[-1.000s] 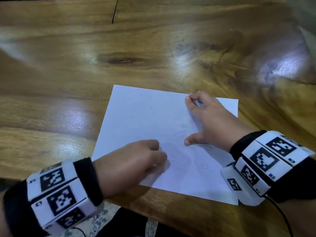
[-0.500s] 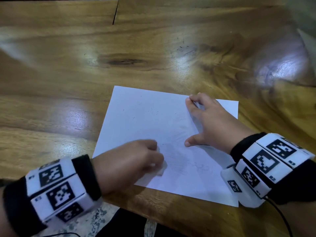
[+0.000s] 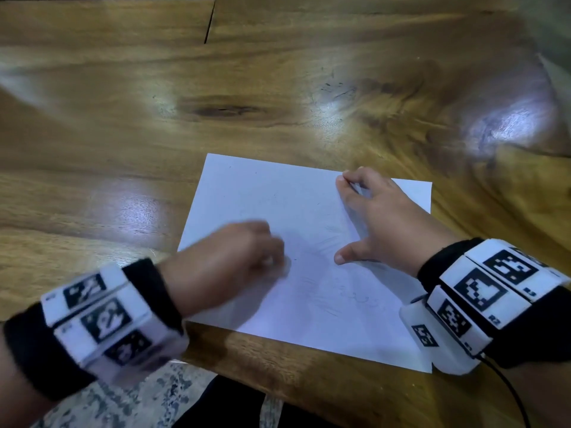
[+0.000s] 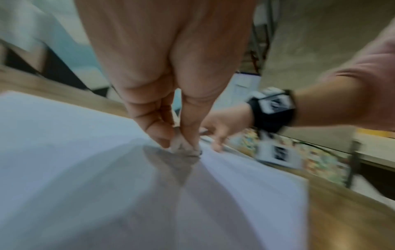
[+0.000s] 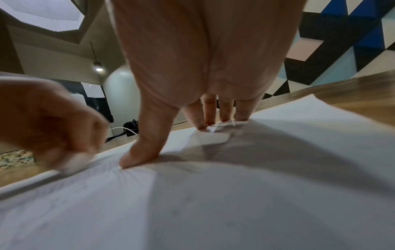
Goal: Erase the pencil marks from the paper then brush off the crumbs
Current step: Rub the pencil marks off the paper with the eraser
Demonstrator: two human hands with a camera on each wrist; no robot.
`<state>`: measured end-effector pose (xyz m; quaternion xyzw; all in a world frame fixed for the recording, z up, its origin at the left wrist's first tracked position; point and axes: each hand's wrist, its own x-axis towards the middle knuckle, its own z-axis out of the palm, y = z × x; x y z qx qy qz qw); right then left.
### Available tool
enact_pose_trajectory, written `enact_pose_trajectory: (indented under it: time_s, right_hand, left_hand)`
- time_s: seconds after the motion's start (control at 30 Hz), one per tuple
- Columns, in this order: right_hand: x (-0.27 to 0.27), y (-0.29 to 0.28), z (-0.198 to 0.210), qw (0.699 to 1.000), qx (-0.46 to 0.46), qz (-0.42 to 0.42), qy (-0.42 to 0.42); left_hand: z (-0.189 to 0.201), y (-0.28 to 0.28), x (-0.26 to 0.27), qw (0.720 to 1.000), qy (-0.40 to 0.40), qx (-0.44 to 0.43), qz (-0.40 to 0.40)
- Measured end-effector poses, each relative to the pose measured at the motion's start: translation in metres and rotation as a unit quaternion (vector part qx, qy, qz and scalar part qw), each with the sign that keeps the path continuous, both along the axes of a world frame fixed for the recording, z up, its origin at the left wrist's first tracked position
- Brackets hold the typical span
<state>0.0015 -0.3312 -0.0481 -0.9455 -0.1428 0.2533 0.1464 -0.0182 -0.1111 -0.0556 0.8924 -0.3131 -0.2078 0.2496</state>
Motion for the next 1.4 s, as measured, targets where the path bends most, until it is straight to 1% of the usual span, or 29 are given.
enact_pose_trajectory:
  time_s: [0.07, 0.13, 0.23, 0.3, 0.33, 0.37, 0.47, 0.53, 0.6, 0.63, 0.7, 0.73, 0.87, 0.93, 1.03, 1.13, 1.2, 1.23, 1.33, 1.4]
  right_hand:
    - [0.0, 0.0, 0.0, 1.0, 0.001, -0.001, 0.002]
    - [0.001, 0.0, 0.0, 1.0, 0.003, -0.002, 0.003]
    - [0.001, 0.0, 0.0, 1.0, 0.005, -0.003, 0.007]
    - [0.001, 0.0, 0.001, 1.0, 0.003, 0.001, 0.006]
    - [0.001, 0.0, 0.0, 1.0, 0.001, 0.004, 0.006]
    - [0.001, 0.0, 0.0, 1.0, -0.001, 0.006, 0.004]
    - [0.001, 0.0, -0.001, 1.0, -0.004, 0.007, 0.002]
    - [0.001, 0.0, 0.0, 1.0, -0.006, 0.008, 0.003]
    - [0.002, 0.0, 0.0, 1.0, -0.002, 0.008, 0.004]
    - [0.001, -0.001, 0.0, 1.0, 0.001, 0.007, 0.006]
    - [0.002, -0.001, -0.001, 1.0, 0.008, 0.003, 0.009]
    - [0.002, -0.001, -0.001, 1.0, 0.011, 0.0, 0.009]
    - [0.002, -0.003, -0.003, 1.0, 0.013, 0.002, 0.004]
    - [0.0, -0.006, -0.004, 1.0, 0.009, 0.004, 0.006]
    - [-0.005, -0.011, -0.003, 0.999, 0.014, -0.034, 0.011]
    - [-0.007, -0.015, -0.002, 0.997, 0.022, -0.075, 0.004]
    - [-0.008, -0.015, -0.001, 0.998, 0.018, -0.067, 0.01]
    - [-0.008, -0.014, -0.001, 0.998, 0.013, -0.059, 0.014]
    - [-0.008, -0.013, -0.001, 0.999, 0.007, -0.047, 0.019]
    - [-0.007, -0.012, -0.001, 0.999, 0.007, -0.045, 0.018]
  left_hand:
    - [-0.003, 0.002, 0.013, 0.998, -0.04, 0.012, 0.041]
    - [-0.006, 0.001, 0.004, 0.999, -0.042, 0.002, 0.028]
    - [-0.006, -0.004, -0.029, 0.999, 0.009, 0.009, -0.03]
    - [-0.005, -0.005, -0.032, 0.998, 0.048, 0.012, -0.047]
    - [-0.003, -0.007, -0.025, 0.998, 0.051, 0.003, -0.042]
    - [-0.001, -0.009, -0.014, 0.999, 0.039, -0.005, -0.033]
    - [0.0, -0.021, 0.021, 0.999, -0.032, -0.003, 0.007]
    - [-0.003, -0.027, 0.029, 0.999, -0.044, 0.008, 0.012]
    - [-0.003, -0.027, 0.013, 0.999, -0.03, -0.003, -0.015]
    - [-0.002, -0.026, 0.0, 0.999, -0.011, -0.001, -0.032]
    - [-0.003, -0.021, -0.028, 0.998, 0.023, 0.017, -0.056]
    - [-0.003, -0.019, -0.036, 0.998, 0.026, 0.024, -0.06]
    - [-0.005, -0.017, -0.039, 0.997, 0.028, 0.034, -0.066]
    - [-0.005, -0.016, -0.037, 0.996, 0.042, 0.04, -0.068]
    - [-0.008, -0.016, -0.034, 0.996, 0.054, 0.042, -0.064]
    - [-0.006, -0.019, -0.024, 0.994, 0.072, 0.043, -0.076]
    - [0.001, -0.024, -0.008, 0.993, 0.085, 0.031, -0.079]
    - [0.005, -0.027, 0.004, 0.994, 0.078, 0.026, -0.072]
    - [0.015, -0.044, 0.049, 0.999, -0.018, 0.03, -0.014]
    - [0.017, -0.058, 0.074, 0.998, -0.038, 0.044, 0.028]
